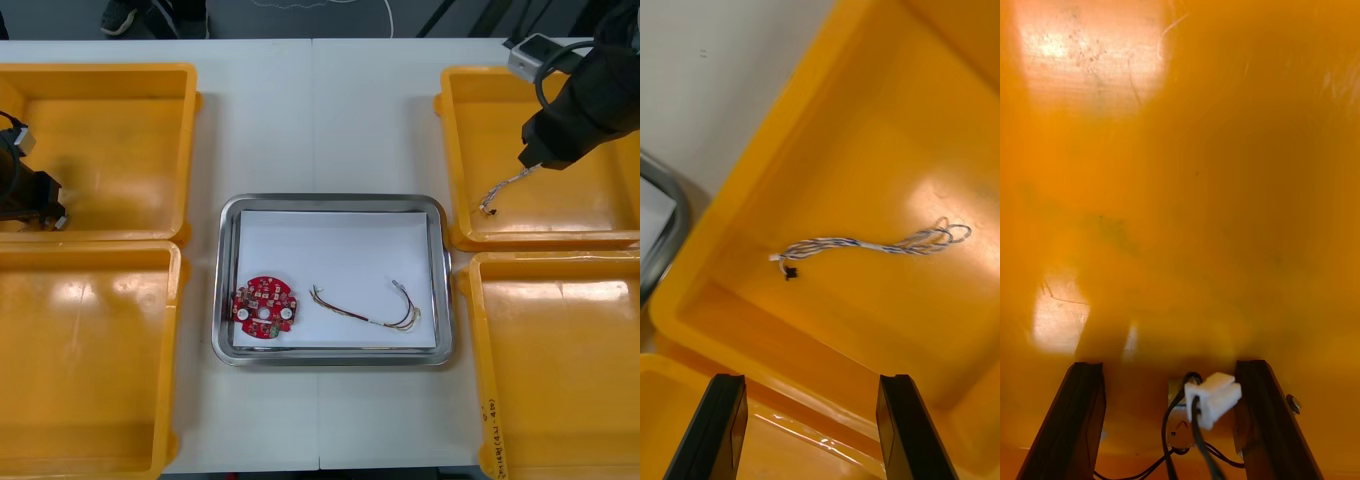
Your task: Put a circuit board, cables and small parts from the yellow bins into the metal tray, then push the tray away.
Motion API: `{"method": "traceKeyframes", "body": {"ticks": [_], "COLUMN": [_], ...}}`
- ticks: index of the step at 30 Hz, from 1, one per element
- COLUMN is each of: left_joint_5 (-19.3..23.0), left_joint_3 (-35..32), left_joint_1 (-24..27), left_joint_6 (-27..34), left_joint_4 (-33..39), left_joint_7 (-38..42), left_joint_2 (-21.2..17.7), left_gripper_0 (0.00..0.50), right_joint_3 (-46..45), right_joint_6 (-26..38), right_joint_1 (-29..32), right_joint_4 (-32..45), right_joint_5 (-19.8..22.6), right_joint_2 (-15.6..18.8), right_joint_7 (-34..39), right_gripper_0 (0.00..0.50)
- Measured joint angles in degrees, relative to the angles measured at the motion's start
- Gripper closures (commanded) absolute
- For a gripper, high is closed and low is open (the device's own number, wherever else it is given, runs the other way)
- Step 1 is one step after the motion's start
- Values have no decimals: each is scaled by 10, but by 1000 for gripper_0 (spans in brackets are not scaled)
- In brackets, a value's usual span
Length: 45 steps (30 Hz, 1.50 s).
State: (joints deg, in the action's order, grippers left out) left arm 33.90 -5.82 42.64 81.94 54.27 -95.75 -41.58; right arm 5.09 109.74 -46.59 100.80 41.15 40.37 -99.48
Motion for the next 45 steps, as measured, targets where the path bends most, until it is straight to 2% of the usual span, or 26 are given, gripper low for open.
{"method": "traceKeyframes", "body": {"ticks": [4, 6, 8, 10, 14, 18, 22, 26, 32, 45], "left_joint_5": [0, 0, 0, 0, 0, 0, 0, 0, 0, -12], "left_joint_3": [-3, -4, -5, -5, -5, -5, -5, -5, -14, -100], "left_joint_1": [-1, -2, -3, -4, -4, -4, -5, -5, -12, -15], "left_joint_6": [-2, -3, -3, -3, -3, -3, -3, -3, 1, 130], "left_joint_4": [0, 0, 0, 0, 0, 0, 0, 2, 29, 166], "left_joint_7": [-1, -4, -13, -33, -75, -79, -79, -79, -79, -79], "left_joint_2": [0, 0, 0, 0, 0, 0, 0, 0, 0, 0], "left_gripper_0": [12, 114, 282, 406, 495, 500, 500, 500, 500, 500], "right_joint_3": [-11, -15, -19, -24, -34, -43, -47, -48, -55, -76], "right_joint_6": [0, 0, 0, 0, 0, -5, -37, -69, -115, -184], "right_joint_1": [-18, -26, -31, -33, -34, -34, -34, -34, -34, -34], "right_joint_4": [-58, -83, -105, -123, -147, -168, -184, -195, -224, -297], "right_joint_5": [-31, -49, -62, -74, -103, -112, -123, -135, -155, -164], "right_joint_2": [0, 0, 0, -1, -6, -14, -25, -38, -59, -80], "right_joint_7": [0, 0, 3, 24, 123, 186, 216, 286, 317, 488], "right_gripper_0": [0, 0, 0, 0, 0, 0, 0, 0, 0, 0]}}
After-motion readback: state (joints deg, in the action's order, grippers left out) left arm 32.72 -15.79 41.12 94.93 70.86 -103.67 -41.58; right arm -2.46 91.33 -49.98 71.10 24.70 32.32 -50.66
